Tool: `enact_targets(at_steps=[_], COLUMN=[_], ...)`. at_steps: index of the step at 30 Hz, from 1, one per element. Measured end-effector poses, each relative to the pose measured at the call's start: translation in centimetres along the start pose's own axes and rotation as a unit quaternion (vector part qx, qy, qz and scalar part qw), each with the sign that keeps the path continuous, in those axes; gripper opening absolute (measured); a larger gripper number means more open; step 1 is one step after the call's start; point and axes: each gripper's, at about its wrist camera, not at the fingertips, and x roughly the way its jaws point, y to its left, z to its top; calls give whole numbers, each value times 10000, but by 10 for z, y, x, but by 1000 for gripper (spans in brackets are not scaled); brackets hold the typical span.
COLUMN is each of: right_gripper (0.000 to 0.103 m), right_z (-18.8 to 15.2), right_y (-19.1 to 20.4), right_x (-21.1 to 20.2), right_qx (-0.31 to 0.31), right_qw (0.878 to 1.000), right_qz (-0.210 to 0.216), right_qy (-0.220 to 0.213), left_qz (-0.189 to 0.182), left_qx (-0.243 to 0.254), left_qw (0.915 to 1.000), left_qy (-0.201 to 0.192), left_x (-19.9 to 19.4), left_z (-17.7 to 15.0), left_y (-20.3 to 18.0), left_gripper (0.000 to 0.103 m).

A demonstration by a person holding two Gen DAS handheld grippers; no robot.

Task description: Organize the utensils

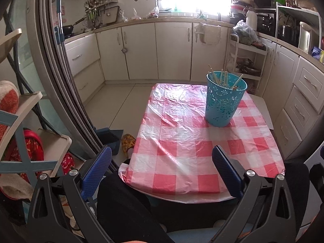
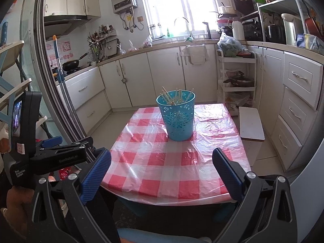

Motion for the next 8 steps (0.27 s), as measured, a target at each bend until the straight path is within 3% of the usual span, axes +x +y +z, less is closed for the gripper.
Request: enact_targets(at_steps=[8], right_gripper=[96], right_z=[9], right_y=[-23], right_x=[33], right_qx=[135], right_qw=[9995], right_qz=[-249], right_qy=[129], left_qz=[271], left_qx=[114], left_qw=[9995], left_qy=[117], left_x=[33], left_z=[19], left_y=[-14], left_gripper=[95])
